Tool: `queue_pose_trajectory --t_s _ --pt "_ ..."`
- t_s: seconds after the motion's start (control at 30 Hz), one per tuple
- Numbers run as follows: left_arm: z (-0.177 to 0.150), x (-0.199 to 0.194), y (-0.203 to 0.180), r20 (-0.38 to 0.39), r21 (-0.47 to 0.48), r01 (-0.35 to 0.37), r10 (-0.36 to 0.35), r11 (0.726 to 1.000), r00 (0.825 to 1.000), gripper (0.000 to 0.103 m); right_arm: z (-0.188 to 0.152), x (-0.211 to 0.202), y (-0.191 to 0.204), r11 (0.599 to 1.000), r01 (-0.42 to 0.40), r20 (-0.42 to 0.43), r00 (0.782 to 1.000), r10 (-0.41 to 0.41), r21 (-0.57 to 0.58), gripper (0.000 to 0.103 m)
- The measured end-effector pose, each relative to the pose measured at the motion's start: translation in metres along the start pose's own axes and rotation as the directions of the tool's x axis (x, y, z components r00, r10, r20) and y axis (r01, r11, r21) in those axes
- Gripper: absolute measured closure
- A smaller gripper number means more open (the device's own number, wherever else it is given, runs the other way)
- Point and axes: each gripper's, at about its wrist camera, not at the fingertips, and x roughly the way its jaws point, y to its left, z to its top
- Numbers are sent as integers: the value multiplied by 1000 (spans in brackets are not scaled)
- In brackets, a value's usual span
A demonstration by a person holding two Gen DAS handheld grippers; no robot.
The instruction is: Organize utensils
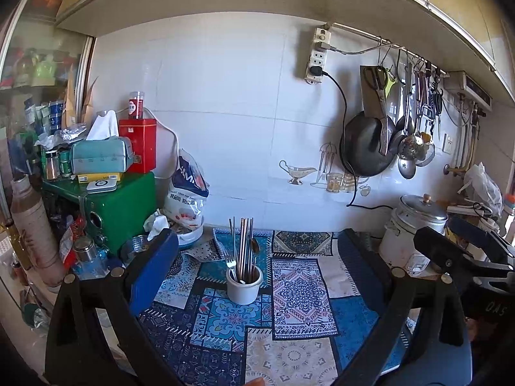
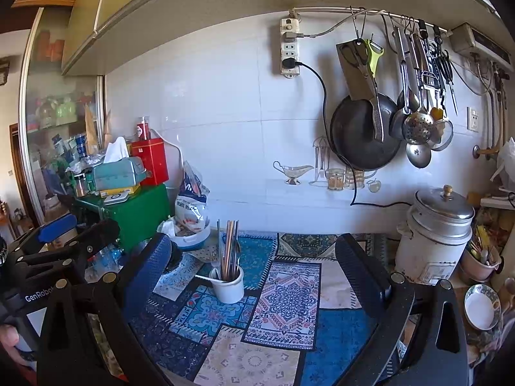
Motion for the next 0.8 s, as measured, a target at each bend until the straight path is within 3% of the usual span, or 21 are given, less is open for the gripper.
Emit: queue_pose_trajectory --t_s 0.8 --pt "1 25 -6 -35 10 31 -30 999 999 3 1 18 -13 1000 -10 -18 1000 11 22 1"
